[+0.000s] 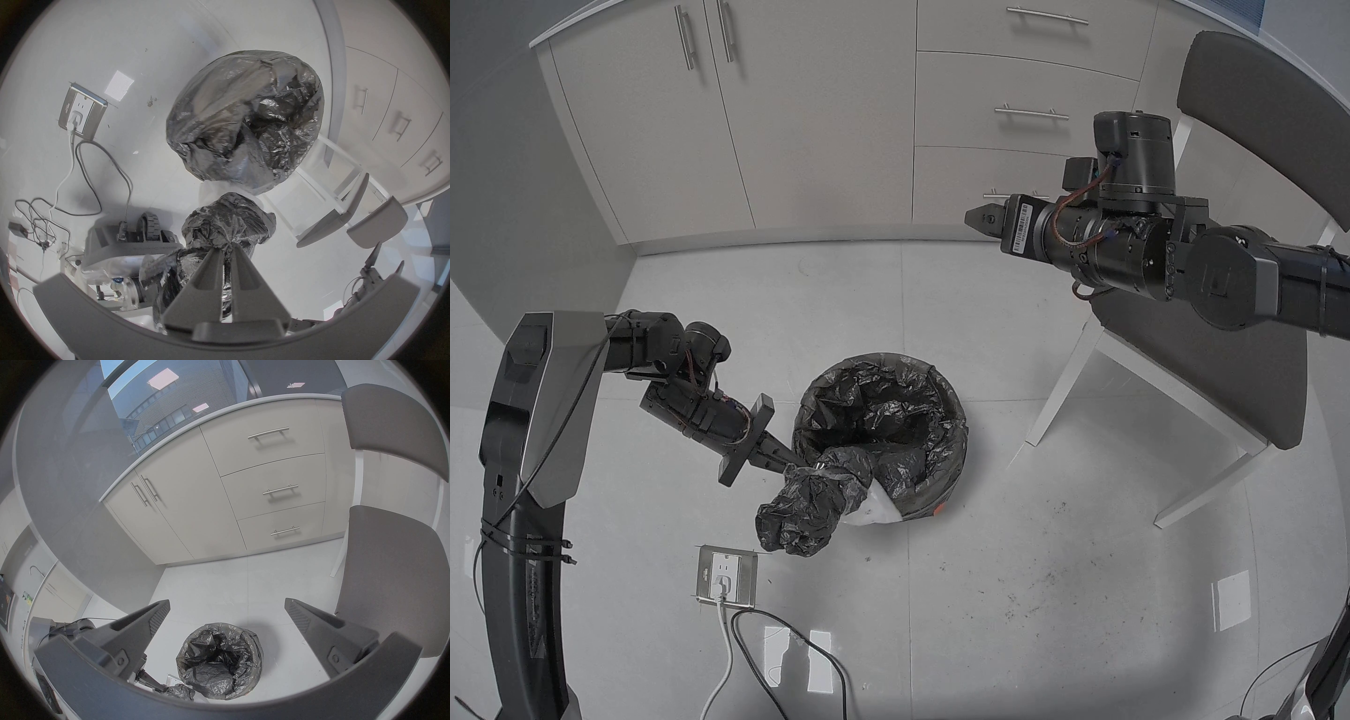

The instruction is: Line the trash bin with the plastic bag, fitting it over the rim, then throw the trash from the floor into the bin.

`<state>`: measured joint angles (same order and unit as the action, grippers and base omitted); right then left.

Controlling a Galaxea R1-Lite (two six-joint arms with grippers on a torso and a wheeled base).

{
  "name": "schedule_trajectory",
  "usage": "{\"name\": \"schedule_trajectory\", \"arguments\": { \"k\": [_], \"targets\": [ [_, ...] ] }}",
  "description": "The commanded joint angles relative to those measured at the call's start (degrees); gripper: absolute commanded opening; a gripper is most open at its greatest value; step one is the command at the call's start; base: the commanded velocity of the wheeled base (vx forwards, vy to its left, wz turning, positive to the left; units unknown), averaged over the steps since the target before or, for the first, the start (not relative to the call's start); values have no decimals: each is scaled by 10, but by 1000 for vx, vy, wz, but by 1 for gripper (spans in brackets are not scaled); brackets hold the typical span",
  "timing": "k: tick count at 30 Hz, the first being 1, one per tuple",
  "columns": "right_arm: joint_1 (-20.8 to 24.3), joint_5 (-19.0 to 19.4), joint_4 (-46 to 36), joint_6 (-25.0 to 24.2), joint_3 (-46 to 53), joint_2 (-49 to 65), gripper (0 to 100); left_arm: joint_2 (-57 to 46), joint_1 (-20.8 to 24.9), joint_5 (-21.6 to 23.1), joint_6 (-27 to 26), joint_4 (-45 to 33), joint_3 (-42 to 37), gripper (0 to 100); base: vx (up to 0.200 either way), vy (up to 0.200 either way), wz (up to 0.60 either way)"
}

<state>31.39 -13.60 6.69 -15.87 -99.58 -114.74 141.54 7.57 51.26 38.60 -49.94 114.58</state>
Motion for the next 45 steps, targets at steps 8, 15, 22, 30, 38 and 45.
{"name": "schedule_trajectory", "arguments": {
  "k": [8,15,22,30,38,45],
  "targets": [
    [2,0,-2,0,-9,0,100,-19,1,9,39,13,0,0,0,0,0],
    [2,0,-2,0,-9,7,100,-19,2,9,45,43,0,0,0,0,0],
    [5,-1,-1,0,-9,17,100,-18,5,9,80,107,0,0,0,0,0],
    [10,-1,-1,-1,-5,27,100,-13,5,9,124,159,0,0,0,0,0],
    [16,-2,-1,-1,4,34,100,-13,10,9,122,159,0,0,0,0,0],
    [17,-1,-1,-2,11,43,100,-12,17,9,117,165,0,0,0,0,0]
  ]
}}
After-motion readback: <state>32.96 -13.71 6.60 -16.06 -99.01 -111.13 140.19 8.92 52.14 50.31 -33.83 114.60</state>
